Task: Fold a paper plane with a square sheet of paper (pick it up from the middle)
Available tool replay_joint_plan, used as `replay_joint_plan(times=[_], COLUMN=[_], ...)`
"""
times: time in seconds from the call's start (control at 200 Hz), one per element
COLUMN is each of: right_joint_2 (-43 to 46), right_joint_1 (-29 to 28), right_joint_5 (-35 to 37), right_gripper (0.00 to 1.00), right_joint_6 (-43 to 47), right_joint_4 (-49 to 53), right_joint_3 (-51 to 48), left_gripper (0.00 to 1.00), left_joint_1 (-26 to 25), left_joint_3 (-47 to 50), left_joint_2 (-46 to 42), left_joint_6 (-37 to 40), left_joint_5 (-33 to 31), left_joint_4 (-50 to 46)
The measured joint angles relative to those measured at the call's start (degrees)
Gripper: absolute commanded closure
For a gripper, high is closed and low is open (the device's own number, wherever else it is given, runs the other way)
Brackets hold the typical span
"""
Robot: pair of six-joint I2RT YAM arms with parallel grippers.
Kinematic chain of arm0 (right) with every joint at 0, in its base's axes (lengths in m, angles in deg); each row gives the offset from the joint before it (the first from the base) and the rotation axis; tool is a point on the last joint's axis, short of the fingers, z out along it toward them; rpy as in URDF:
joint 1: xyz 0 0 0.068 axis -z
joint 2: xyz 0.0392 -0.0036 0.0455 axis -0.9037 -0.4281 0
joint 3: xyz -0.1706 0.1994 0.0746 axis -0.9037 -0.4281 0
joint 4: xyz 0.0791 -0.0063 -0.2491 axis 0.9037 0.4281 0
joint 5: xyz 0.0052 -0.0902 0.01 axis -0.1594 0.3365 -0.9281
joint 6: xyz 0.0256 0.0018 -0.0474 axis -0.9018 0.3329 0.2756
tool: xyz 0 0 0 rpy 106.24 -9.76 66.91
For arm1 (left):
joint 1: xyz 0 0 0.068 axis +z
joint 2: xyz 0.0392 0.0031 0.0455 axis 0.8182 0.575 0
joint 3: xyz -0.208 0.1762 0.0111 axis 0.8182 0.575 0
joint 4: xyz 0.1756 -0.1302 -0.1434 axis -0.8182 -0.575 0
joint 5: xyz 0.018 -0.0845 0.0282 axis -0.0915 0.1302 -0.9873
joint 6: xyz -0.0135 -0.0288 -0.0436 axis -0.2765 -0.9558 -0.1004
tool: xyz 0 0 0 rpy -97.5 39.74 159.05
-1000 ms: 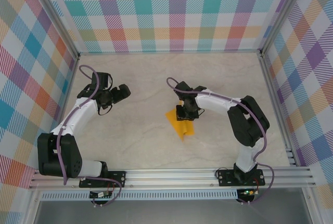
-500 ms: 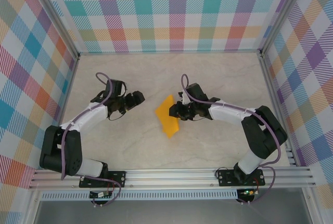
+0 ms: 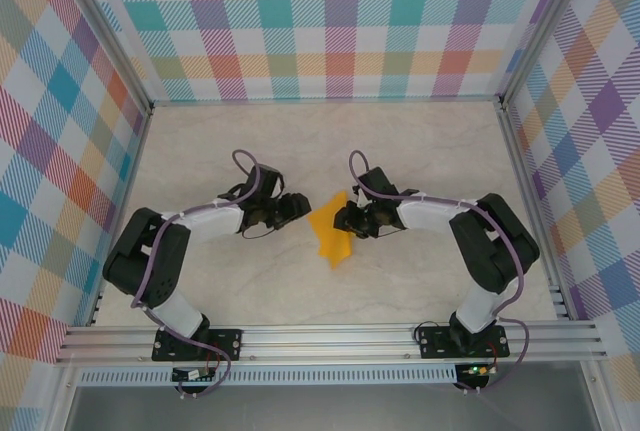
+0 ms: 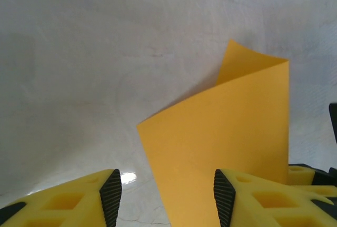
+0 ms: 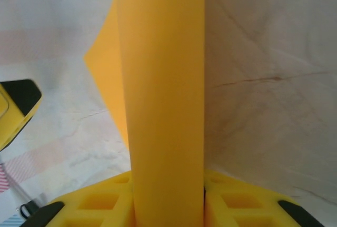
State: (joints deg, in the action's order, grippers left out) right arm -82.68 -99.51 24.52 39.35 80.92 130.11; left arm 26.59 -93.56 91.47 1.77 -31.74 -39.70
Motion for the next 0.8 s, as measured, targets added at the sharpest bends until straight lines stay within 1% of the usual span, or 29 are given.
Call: replay_joint_plan(times=[0.125,0.455,0.565,0.715,0.8], right_joint_2=[-0.20,-0.17,-0.17,-0.20,-0.33], right_joint_1=[-0.02,-1.31,-1.68,-1.90,-1.90], right_joint_5=[2.97,11.04,13.86,16.90,18.75], right_gripper=[0.56,0.33,0.33,0.40,0.42], right_joint_6=[0.70,5.14,6.32,6.95,6.19], right_joint_4=[3.52,15.52,18.67,21.09,22.03], right_joint_3=[0.92,7.76,9.46,9.86,9.86], left_gripper=[0.55,0.55,0.55,0.55,0.55], left_joint_1=[-1.70,-2.73,-2.78,-2.91,-3.26], left_joint_3=[-0.04,-0.61,-1.03,-1.07,-1.07], left_joint_2=[1.70,3.26,3.26,3.26,3.28], left_joint_6=[-0.68,-1.36,-1.38,-1.53,-1.57], left_joint_5=[0.72,0.98,0.98,0.98,1.01], left_joint_4=[1.07,2.16,2.27,2.58,2.58])
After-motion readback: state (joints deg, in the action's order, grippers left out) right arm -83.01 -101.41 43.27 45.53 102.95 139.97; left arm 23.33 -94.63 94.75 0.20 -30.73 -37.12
